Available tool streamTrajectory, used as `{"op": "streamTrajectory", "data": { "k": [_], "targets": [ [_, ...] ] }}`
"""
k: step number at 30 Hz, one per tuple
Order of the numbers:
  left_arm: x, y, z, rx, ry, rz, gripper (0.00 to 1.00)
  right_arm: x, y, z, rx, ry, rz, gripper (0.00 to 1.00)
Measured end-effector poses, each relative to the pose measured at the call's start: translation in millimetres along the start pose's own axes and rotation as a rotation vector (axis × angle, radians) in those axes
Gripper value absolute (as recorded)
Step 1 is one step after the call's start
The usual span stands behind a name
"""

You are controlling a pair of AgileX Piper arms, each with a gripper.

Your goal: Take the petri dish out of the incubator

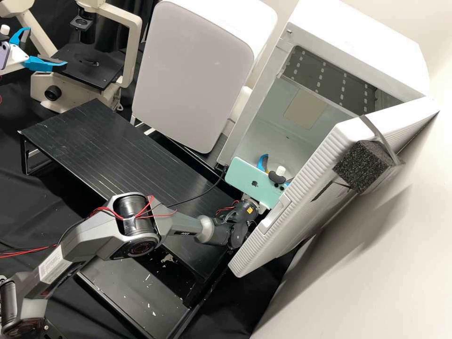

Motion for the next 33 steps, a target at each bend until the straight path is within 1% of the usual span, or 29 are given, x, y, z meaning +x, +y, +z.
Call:
{"op": "streamTrajectory", "data": {
  "k": [20, 22, 25, 28, 33],
  "targets": [
    [0, 0.0, 0, 0.0, 0.0, 0.0, 1.0, 1, -1, -2, 0.0, 0.007, -0.001, 0.0],
    [0, 0.0, 0, 0.0, 0.0, 0.0, 1.0, -1, -2, -1, 0.004, 0.012, -0.003, 0.0],
    [0, 0.0, 0, 0.0, 0.0, 0.0, 1.0, -6, -5, 0, 0.016, 0.034, -0.004, 0.0],
    [0, 0.0, 0, 0.0, 0.0, 0.0, 1.0, -17, 2, -2, 0.02, 0.065, 0.017, 0.0],
    [0, 0.0, 0, 0.0, 0.0, 0.0, 1.0, -34, 11, -4, 0.023, 0.079, 0.041, 0.0]
  ]
}}
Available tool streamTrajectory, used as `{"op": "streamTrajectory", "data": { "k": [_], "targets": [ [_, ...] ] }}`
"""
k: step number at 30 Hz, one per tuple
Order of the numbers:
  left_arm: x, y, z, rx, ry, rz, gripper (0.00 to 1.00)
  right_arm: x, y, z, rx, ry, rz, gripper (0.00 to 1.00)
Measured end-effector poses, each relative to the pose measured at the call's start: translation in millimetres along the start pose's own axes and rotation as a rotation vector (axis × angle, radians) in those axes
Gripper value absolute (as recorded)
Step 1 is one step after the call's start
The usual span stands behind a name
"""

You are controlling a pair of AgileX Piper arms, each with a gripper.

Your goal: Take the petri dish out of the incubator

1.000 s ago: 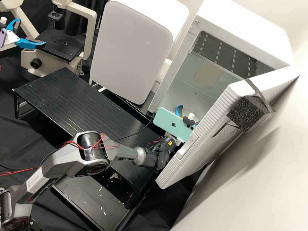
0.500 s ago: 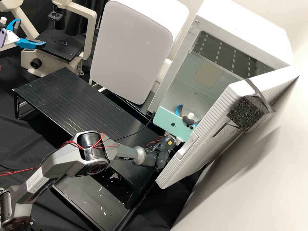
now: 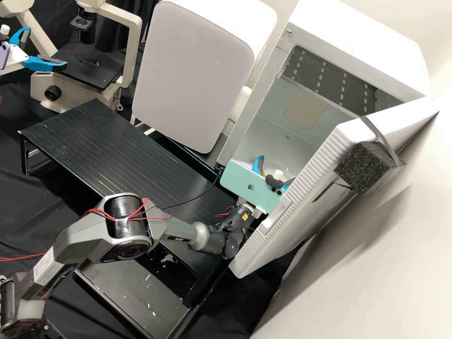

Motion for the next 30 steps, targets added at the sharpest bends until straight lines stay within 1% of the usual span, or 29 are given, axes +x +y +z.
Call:
{"op": "streamTrajectory", "data": {
  "k": [1, 4, 8, 13, 16, 19, 24, 27, 29, 30],
  "targets": [
    [0, 0.0, 0, 0.0, 0.0, 0.0, 1.0, -4, 2, -1, 0.002, 0.012, 0.007, 0.0],
    [0, 0.0, 0, 0.0, 0.0, 0.0, 1.0, -9, 4, 1, 0.006, 0.014, 0.017, 0.0],
    [0, 0.0, 0, 0.0, 0.0, 0.0, 1.0, -15, 3, 1, 0.023, 0.022, 0.028, 0.0],
    [0, 0.0, 0, 0.0, 0.0, 0.0, 1.0, -21, 2, -1, 0.031, 0.03, 0.029, 0.0],
    [0, 0.0, 0, 0.0, 0.0, 0.0, 1.0, -30, 3, -7, 0.037, 0.051, 0.036, 0.0],
    [0, 0.0, 0, 0.0, 0.0, 0.0, 1.0, -40, 1, -13, 0.051, 0.073, 0.042, 0.0],
    [0, 0.0, 0, 0.0, 0.0, 0.0, 1.0, -60, -8, -29, 0.086, 0.104, 0.038, 0.0],
    [0, 0.0, 0, 0.0, 0.0, 0.0, 1.0, -72, -16, -41, 0.106, 0.102, 0.024, 0.0],
    [0, 0.0, 0, 0.0, 0.0, 0.0, 1.0, -81, -28, -46, 0.128, 0.088, 0.0, 0.0],
    [0, 0.0, 0, 0.0, 0.0, 0.0, 1.0, -85, -34, -51, 0.128, 0.085, -0.012, 0.0]
  ]
}}
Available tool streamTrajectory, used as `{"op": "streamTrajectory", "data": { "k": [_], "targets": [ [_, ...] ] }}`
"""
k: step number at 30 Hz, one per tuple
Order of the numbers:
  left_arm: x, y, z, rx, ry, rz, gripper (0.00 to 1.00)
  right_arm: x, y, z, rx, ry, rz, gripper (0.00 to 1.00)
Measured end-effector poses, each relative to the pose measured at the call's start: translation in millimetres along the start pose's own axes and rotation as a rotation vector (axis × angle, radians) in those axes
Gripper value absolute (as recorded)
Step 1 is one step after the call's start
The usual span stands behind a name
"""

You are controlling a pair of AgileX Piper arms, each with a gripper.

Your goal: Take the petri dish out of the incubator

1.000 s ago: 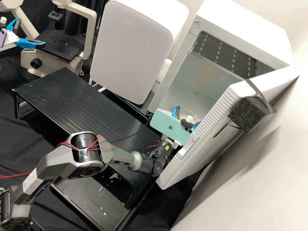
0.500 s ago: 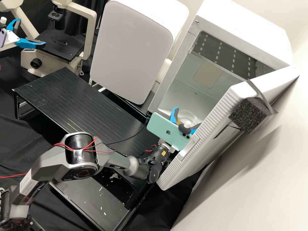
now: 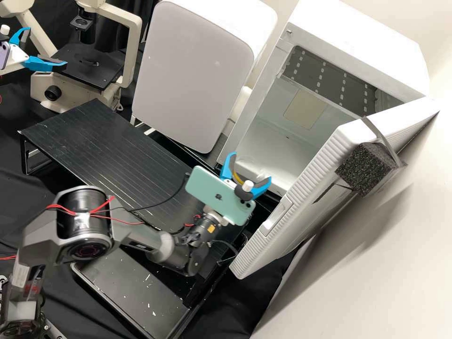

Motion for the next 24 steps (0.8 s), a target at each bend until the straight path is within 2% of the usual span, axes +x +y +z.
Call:
{"op": "streamTrajectory", "data": {
  "k": [4, 14, 18, 24],
  "targets": [
    [0, 0.0, 0, 0.0, 0.0, 0.0, 1.0, -15, -27, -15, -0.012, -0.011, -0.057, 0.0],
    [0, 0.0, 0, 0.0, 0.0, 0.0, 1.0, -63, -78, -53, -0.102, -0.002, -0.181, 0.0],
    [0, 0.0, 0, 0.0, 0.0, 0.0, 1.0, -80, -97, -70, -0.152, 0.043, -0.255, 0.0],
    [0, 0.0, 0, 0.0, 0.0, 0.0, 1.0, -104, -116, -91, -0.219, 0.106, -0.321, 0.0]
  ]
}}
